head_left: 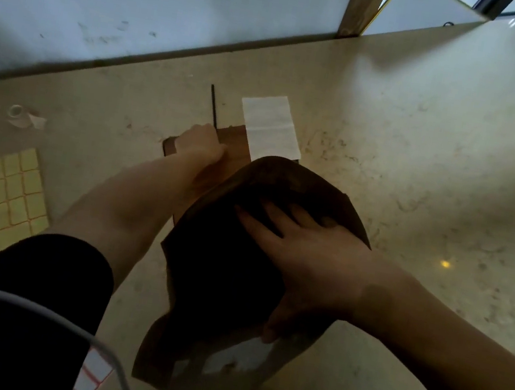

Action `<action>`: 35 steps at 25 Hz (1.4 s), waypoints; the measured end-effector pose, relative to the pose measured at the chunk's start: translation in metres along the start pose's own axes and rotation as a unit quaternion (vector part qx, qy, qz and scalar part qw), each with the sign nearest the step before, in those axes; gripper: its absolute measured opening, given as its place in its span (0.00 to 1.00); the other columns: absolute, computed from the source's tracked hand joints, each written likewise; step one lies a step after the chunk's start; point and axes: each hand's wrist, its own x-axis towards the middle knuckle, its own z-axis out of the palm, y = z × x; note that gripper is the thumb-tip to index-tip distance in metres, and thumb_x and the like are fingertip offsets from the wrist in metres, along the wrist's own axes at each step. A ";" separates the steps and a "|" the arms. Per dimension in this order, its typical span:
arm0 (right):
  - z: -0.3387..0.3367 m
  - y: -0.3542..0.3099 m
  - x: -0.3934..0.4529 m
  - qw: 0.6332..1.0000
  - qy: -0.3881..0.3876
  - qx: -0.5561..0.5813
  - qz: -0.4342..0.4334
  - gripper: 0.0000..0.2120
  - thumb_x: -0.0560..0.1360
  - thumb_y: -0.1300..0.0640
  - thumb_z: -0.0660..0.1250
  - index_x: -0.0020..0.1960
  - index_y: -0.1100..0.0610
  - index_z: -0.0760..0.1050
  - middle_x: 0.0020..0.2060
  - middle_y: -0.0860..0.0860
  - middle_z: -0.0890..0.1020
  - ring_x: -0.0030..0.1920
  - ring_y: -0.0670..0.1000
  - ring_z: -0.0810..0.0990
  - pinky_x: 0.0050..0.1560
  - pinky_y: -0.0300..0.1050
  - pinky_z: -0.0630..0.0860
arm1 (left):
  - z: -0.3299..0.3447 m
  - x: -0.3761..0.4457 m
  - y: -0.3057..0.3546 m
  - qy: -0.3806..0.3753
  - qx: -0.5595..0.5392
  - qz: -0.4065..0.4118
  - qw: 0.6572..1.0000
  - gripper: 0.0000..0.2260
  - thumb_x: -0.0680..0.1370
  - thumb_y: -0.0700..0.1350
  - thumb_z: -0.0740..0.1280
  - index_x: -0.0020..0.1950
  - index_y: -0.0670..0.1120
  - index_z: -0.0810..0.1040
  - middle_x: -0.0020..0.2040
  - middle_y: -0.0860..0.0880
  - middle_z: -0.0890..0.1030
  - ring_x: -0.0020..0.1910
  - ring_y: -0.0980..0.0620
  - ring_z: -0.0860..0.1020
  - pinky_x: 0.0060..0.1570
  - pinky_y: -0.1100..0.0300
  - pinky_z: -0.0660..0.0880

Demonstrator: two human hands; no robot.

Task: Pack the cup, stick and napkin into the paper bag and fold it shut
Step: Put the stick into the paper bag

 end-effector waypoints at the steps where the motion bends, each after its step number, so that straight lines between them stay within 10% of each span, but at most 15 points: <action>1: 0.000 0.000 0.000 1.000 0.002 -0.002 -0.001 0.65 0.56 0.29 0.72 0.75 0.44 0.31 0.77 0.48 0.39 0.77 0.56 0.40 0.73 0.62 0.48 | 0.002 0.001 0.002 0.001 0.003 -0.005 1.000 0.10 0.74 0.49 0.66 0.49 0.43 0.78 0.46 0.44 0.80 0.44 0.42 0.80 0.43 0.53 0.78; 18: -0.003 -0.007 0.009 0.999 -0.024 -0.025 0.029 0.65 0.55 0.29 0.73 0.74 0.41 0.29 0.77 0.48 0.36 0.77 0.56 0.39 0.74 0.59 0.46 | -0.101 -0.083 -0.058 0.086 -0.086 0.021 0.992 0.10 0.74 0.48 0.64 0.52 0.46 0.81 0.48 0.46 0.82 0.48 0.45 0.79 0.47 0.53 0.76; 29: 0.000 -0.013 0.006 0.998 -0.025 -0.019 0.049 0.66 0.55 0.31 0.74 0.74 0.41 0.31 0.77 0.47 0.38 0.77 0.56 0.41 0.75 0.61 0.48 | -0.224 -0.291 -0.092 0.283 -0.362 0.158 0.874 0.04 0.75 0.44 0.70 0.49 0.47 0.81 0.38 0.54 0.80 0.34 0.56 0.77 0.35 0.64 0.77; 35: -0.002 -0.009 0.006 1.000 -0.009 -0.022 0.016 0.65 0.55 0.30 0.74 0.76 0.44 0.33 0.78 0.48 0.43 0.77 0.58 0.47 0.74 0.59 0.52 | -0.281 -0.383 -0.059 0.192 -0.158 0.258 0.933 0.04 0.72 0.44 0.72 0.45 0.50 0.81 0.37 0.59 0.81 0.37 0.61 0.79 0.37 0.69 0.74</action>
